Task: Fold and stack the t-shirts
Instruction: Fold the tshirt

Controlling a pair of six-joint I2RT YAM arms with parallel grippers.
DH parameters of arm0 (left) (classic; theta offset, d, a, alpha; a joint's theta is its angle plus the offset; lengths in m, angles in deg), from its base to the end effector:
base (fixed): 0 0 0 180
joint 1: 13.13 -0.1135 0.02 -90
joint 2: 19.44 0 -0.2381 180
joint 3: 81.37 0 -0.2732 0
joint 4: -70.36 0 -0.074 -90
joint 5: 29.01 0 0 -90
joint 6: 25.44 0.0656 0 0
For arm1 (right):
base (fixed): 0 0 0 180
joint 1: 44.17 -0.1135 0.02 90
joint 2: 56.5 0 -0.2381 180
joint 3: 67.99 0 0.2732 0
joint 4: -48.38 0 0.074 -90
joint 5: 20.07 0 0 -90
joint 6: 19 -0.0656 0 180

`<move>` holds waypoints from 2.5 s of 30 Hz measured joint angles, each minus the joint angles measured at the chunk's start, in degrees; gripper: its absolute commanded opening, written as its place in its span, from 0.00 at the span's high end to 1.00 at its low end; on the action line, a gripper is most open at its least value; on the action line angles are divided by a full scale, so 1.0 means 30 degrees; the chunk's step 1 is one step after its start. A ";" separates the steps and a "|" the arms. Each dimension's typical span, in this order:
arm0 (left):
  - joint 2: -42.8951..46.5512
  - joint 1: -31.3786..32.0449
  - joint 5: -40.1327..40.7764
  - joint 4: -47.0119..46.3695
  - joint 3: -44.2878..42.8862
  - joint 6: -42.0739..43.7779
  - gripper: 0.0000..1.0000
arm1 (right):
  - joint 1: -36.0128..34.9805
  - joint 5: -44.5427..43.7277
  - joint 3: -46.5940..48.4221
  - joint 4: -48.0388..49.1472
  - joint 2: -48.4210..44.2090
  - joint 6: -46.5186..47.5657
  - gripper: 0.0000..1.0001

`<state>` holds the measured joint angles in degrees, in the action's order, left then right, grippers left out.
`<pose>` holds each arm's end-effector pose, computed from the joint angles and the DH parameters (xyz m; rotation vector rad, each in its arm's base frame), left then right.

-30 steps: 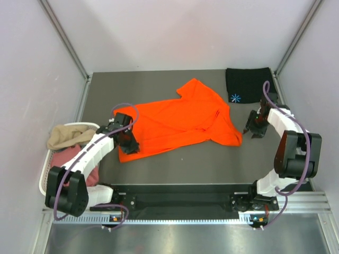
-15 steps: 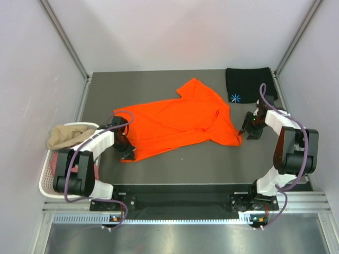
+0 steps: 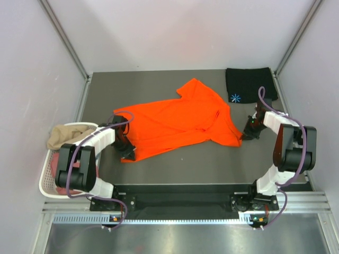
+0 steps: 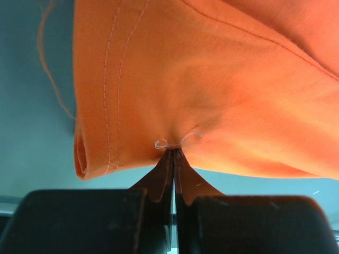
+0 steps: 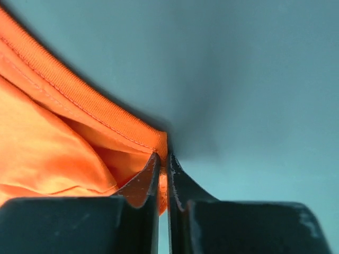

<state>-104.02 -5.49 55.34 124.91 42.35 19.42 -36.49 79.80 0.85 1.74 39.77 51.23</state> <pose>0.2523 -0.0404 0.0828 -0.9765 2.9061 -0.2207 0.3251 -0.0325 0.0910 0.6472 2.7958 0.2887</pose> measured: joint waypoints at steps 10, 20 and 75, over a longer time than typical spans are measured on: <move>-0.0488 0.0000 0.0947 0.1064 -0.0619 -0.0182 0.97 | 0.0138 -0.4175 -0.1166 -0.2346 -0.2157 -0.1137 1.00; -0.0488 0.0000 0.2361 0.2062 -0.0918 0.0109 0.94 | 0.0481 -0.5639 -0.1464 -0.4648 -0.4022 -0.1078 0.67; 0.1807 -0.0073 0.1923 0.2922 -0.4932 0.4080 0.74 | -0.5508 -0.2098 0.8480 -0.3767 0.4845 -0.8080 1.00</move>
<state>-98.60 -5.71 61.11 133.68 27.55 31.66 -53.01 73.50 26.29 -9.56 54.30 26.99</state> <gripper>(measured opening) 0.263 0.010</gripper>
